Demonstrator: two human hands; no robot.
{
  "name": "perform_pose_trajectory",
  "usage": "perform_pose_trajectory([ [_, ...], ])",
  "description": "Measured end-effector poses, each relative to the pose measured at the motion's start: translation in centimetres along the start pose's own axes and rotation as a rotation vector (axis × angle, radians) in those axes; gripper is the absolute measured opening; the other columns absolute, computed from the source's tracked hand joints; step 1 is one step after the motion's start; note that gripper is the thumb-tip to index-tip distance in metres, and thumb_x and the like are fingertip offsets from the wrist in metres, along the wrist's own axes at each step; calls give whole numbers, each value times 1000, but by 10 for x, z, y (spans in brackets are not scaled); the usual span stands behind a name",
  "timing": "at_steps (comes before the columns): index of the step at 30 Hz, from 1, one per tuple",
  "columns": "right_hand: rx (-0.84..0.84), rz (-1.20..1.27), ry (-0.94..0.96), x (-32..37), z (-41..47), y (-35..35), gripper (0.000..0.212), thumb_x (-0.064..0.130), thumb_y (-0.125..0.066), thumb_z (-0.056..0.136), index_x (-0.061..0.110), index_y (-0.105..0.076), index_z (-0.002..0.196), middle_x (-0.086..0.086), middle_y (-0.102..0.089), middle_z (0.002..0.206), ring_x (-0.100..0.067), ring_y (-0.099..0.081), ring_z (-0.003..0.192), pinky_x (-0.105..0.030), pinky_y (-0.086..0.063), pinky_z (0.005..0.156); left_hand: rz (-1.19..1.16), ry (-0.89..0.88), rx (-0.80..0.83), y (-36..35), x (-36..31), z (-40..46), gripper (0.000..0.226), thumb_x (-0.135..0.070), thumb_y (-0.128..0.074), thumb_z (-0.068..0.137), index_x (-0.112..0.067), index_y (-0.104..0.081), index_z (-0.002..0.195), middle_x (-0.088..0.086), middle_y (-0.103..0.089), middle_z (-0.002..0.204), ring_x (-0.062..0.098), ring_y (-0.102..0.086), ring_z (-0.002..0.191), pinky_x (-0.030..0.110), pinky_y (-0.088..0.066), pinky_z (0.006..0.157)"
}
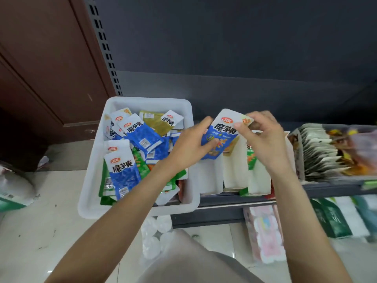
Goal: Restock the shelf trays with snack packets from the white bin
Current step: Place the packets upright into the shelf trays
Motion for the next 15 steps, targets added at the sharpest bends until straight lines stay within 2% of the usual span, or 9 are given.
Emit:
perform_pose_trajectory([
  [2, 35, -95, 64, -8, 5, -3, 5, 24, -65, 89, 22, -62, 86, 11, -53, 85, -6, -58, 71, -29, -48, 56, 6, 24, -5, -13, 8, 11, 21, -20, -59, 87, -18, -45, 103, 0, -68, 95, 18, -65, 84, 41, -52, 70],
  [5, 65, -292, 156, -18, 8, -17, 9, 26, -62, 90, 17, -62, 89, 5, -64, 76, -15, -62, 70, -31, -47, 59, -40, 140, 0, -29, 28, 16, 25, -22, -57, 92, -14, -51, 115, 3, -68, 103, 19, -65, 91, 40, -53, 77],
  [8, 131, -405, 197, -36, 8, -41, 11, 27, -62, 90, 18, -64, 96, -3, -68, 75, -24, -64, 69, -32, -47, 58, 127, 156, -67, -27, 37, 14, 21, -19, -59, 90, -14, -56, 111, 3, -67, 96, 22, -64, 87, 35, -50, 71],
  [11, 199, -522, 264, -47, 5, -65, 12, 24, -63, 89, 17, -67, 98, -4, -68, 82, -27, -63, 72, -28, -37, 57, 267, 110, -193, -13, 35, 8, 29, -16, -63, 87, -19, -56, 115, -3, -69, 98, 17, -65, 83, 32, -51, 68],
  [13, 189, -584, 322, -50, 3, -75, 9, 19, -68, 85, 15, -69, 93, -5, -62, 86, -29, -61, 71, -30, -43, 60, 360, 113, -224, -8, 36, 6, 37, -17, -62, 87, -22, -52, 122, -9, -69, 101, 13, -66, 88, 32, -53, 70],
  [15, 127, -590, 322, -53, 4, -76, 11, 13, -71, 81, 13, -69, 92, -8, -57, 91, -30, -60, 68, -40, -51, 60, 454, 87, -240, -8, 34, 7, 40, -18, -62, 87, -22, -51, 125, -9, -69, 102, 14, -66, 91, 33, -53, 69],
])
Point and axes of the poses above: each hand's wrist, its own z-axis towards the middle knuckle, its own y-axis out of the back of the hand, x = y × z, the point moved 9 cm from there along z, towards the middle knuckle
